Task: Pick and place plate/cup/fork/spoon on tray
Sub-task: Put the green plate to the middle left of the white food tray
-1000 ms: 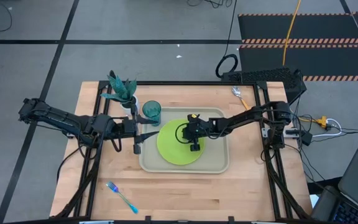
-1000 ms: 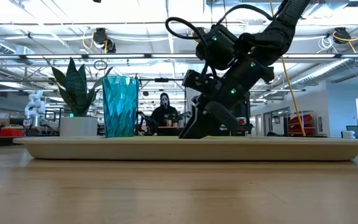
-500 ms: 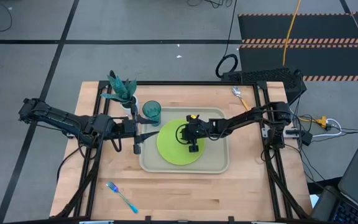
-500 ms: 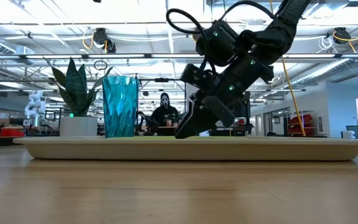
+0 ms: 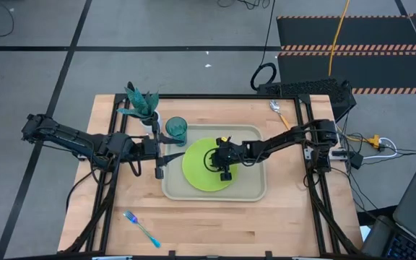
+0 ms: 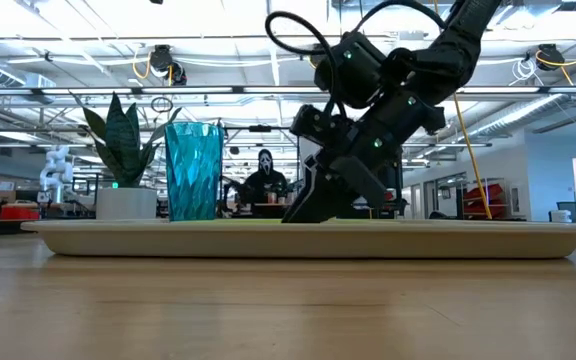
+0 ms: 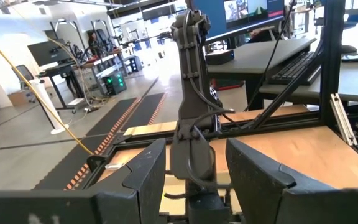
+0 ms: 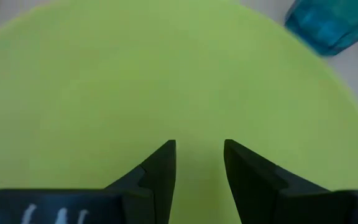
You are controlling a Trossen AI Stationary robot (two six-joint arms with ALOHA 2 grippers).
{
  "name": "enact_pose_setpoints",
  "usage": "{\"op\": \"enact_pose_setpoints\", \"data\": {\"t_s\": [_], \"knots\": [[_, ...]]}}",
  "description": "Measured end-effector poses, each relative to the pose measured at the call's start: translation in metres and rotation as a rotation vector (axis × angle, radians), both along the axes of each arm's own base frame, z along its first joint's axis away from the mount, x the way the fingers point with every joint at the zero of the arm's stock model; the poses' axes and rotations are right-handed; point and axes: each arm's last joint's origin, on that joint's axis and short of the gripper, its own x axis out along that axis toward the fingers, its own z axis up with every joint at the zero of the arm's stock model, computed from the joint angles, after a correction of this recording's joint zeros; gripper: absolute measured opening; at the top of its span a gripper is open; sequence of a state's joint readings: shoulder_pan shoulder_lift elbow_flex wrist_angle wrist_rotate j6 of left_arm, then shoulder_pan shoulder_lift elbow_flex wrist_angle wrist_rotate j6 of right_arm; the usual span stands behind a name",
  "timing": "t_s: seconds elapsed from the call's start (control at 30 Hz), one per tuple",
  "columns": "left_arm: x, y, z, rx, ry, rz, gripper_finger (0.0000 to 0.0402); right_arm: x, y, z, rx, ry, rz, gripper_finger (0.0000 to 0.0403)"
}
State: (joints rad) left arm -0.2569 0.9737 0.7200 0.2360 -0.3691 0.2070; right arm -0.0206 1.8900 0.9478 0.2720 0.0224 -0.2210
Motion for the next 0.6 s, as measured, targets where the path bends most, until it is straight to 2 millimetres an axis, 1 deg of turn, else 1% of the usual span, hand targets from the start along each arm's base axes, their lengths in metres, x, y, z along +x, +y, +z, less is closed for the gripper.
{"op": "enact_pose_setpoints", "data": {"t_s": [0.2,0.4,0.6], "knots": [[0.0,0.0001,0.0,0.0,0.0,0.0,0.0172,0.0031,0.0077,-0.0087,-0.001,-0.002,0.017,0.013],[0.0,0.0001,0.0,0.0,0.0,0.0,0.0172,0.0064,0.0082,-0.0071,0.01,-0.051,0.011,0.013],[0.0,0.0,0.0,-0.001,0.0,0.0,0.0172,0.0057,0.0082,-0.0078,0.012,-0.04,0.009,0.013]]}}
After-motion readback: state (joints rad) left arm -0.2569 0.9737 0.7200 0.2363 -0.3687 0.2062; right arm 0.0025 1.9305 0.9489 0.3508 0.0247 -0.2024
